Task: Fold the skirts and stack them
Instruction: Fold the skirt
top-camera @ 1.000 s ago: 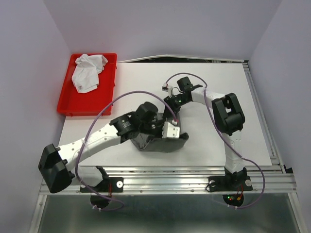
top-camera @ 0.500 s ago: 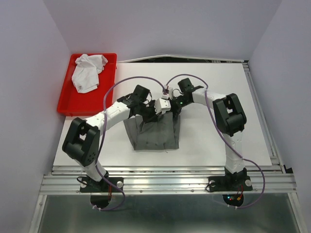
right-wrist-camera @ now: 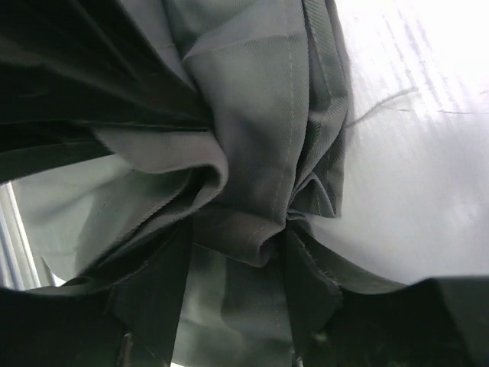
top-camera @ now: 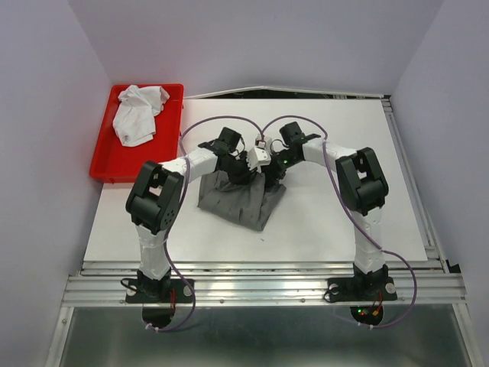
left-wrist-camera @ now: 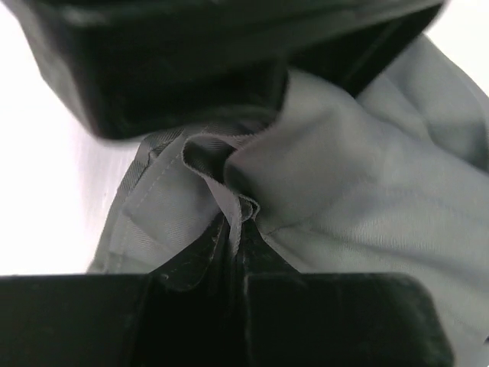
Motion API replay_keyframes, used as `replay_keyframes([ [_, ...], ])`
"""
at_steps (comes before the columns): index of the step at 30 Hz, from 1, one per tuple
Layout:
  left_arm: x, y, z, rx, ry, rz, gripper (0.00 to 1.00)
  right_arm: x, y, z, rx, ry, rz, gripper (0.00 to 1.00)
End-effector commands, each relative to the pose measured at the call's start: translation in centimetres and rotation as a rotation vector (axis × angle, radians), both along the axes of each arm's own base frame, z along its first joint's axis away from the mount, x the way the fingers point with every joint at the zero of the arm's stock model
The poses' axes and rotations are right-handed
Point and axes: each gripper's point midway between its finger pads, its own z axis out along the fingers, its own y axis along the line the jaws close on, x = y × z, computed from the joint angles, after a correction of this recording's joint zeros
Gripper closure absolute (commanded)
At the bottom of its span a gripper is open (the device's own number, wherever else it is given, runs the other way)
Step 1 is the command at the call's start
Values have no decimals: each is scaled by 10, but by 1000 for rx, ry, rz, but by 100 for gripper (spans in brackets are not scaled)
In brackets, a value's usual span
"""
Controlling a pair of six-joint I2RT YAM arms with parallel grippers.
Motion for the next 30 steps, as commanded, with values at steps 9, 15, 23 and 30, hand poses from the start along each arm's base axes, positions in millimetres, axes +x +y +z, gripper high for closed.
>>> replay_keyframes([
  [9, 42, 2, 43, -38, 61, 147, 37, 59, -68, 52, -236, -280, -163, 31],
  [15, 86, 7, 140, -156, -23, 281, 33, 68, -99, 97, -298, -364, -251, 22],
  [23, 41, 25, 183, -355, 19, 335, 42, 14, -35, 180, 74, -117, -280, 39],
  [30, -13, 13, 103, -439, 387, 405, 54, -58, 34, 158, 229, 177, -147, 43],
])
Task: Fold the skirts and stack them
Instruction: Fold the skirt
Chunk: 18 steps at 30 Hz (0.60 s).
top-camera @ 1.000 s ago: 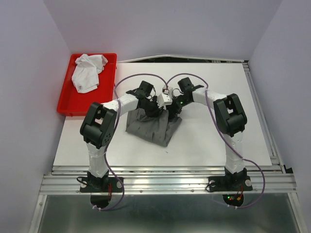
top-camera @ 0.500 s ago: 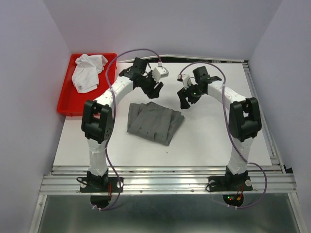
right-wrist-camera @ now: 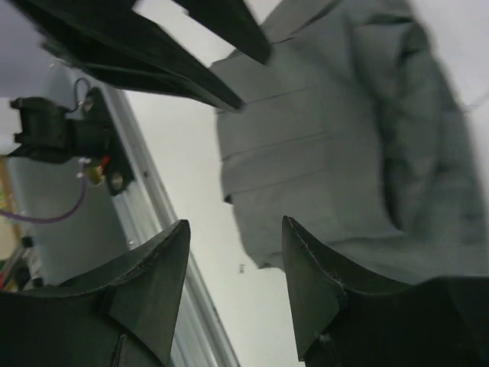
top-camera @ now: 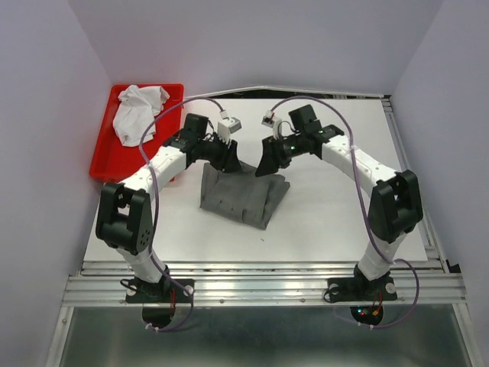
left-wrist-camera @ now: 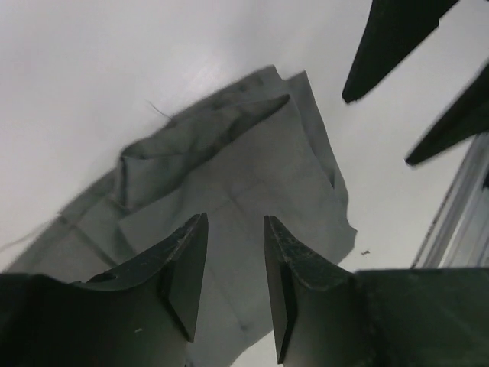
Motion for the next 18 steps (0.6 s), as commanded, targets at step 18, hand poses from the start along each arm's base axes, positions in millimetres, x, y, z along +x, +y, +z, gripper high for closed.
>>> replay_keyframes([
  [18, 26, -17, -108, -185, 424, 227, 34, 47, -43, -188, -382, 235, -310, 47],
])
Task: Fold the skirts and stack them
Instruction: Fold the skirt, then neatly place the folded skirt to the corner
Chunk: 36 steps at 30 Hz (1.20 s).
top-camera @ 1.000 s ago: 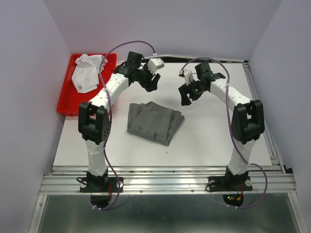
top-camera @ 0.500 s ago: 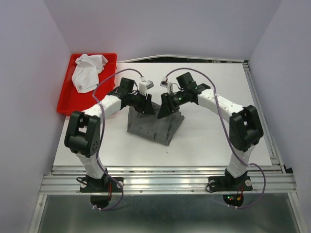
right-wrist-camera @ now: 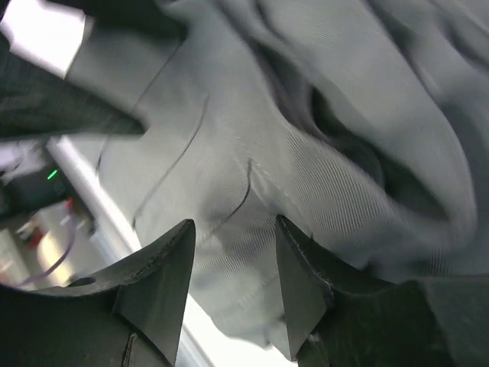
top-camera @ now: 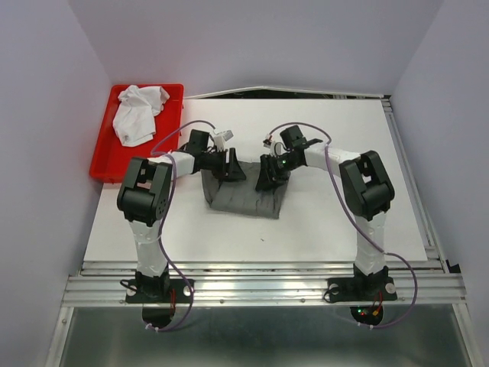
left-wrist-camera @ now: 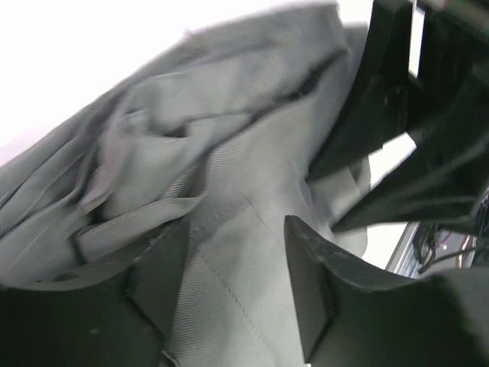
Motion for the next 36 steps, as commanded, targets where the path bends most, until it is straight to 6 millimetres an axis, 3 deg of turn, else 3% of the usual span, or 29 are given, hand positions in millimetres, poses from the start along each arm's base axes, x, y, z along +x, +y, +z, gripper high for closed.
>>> replay_keyframes([
  [1, 17, -8, 29, -10, -88, 12, 31, 51, -59, -35, -304, -180, -91, 47],
  [5, 32, -2, 87, 23, -285, 8, 22, 53, -63, 4, -302, -266, -82, 40],
  [6, 31, 5, 104, 52, -317, 25, 2, 50, -63, 14, -290, -274, -83, 32],
  [7, 33, 9, 116, 61, -352, 31, 2, 51, -62, 38, -262, -322, -92, 28],
  [11, 30, 27, 173, 98, -500, 78, 2, 48, -56, 82, -262, -452, -105, 15],
  [13, 27, 38, 201, 129, -584, 124, 2, 46, -52, 92, -301, -509, -114, 11],
  [15, 23, 53, 224, 168, -651, 188, 2, 37, -43, 91, -349, -524, -100, 9],
  [19, 20, 82, 240, 251, -731, 316, 2, 19, -27, 71, -407, -518, -82, 9],
  [21, 21, 97, 238, 308, -731, 386, 2, 5, -26, 45, -465, -494, -61, 11],
  [25, 19, 109, 228, 351, -658, 456, 2, 10, -35, 8, -578, -455, -89, 11],
  [30, 10, 108, 219, 346, -635, 439, 2, 17, -57, -32, -690, -378, -139, 13],
  [31, 8, 109, 221, 343, -643, 439, 2, 26, -71, -38, -710, -339, -167, 14],
  [36, 3, 107, 221, 349, -652, 400, 2, 63, -128, -27, -666, -264, -194, 13],
])
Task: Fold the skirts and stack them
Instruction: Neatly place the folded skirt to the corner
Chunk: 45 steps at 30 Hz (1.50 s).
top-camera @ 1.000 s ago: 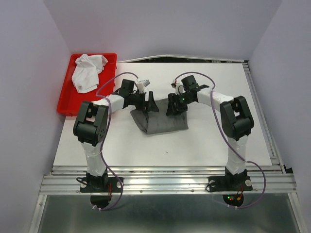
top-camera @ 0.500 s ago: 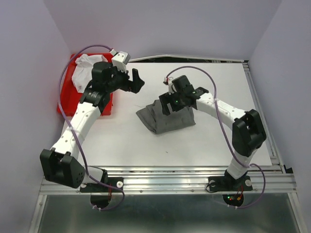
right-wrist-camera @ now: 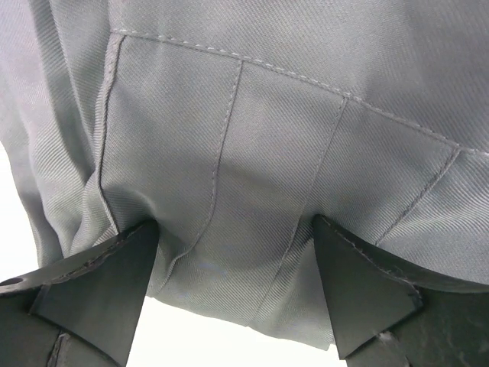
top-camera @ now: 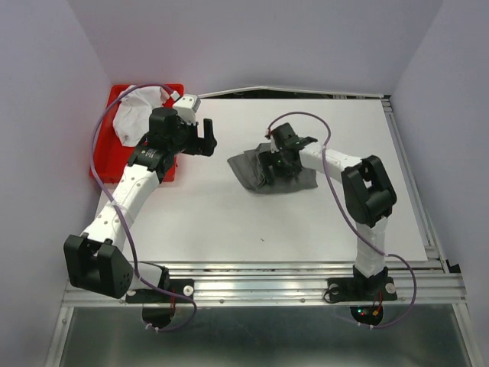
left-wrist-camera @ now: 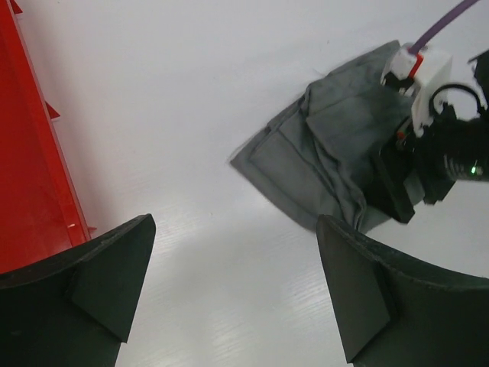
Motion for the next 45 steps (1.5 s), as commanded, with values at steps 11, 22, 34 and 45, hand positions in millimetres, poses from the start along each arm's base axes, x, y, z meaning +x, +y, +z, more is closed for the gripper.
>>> replay_keyframes([
  [11, -8, -3, 0, 24, -6, -67, 2, 101, -232, -35, -171, 78, -77, 12],
  [22, -17, -4, -22, 50, 34, -117, 2, 185, -290, -58, -144, -70, -78, 11],
  [34, 0, 5, 3, 57, -57, -66, 2, 224, -282, 98, -65, -372, -147, 0],
  [45, 51, 5, 57, 161, -204, -76, 2, 134, -206, 257, 78, -504, -55, 0],
])
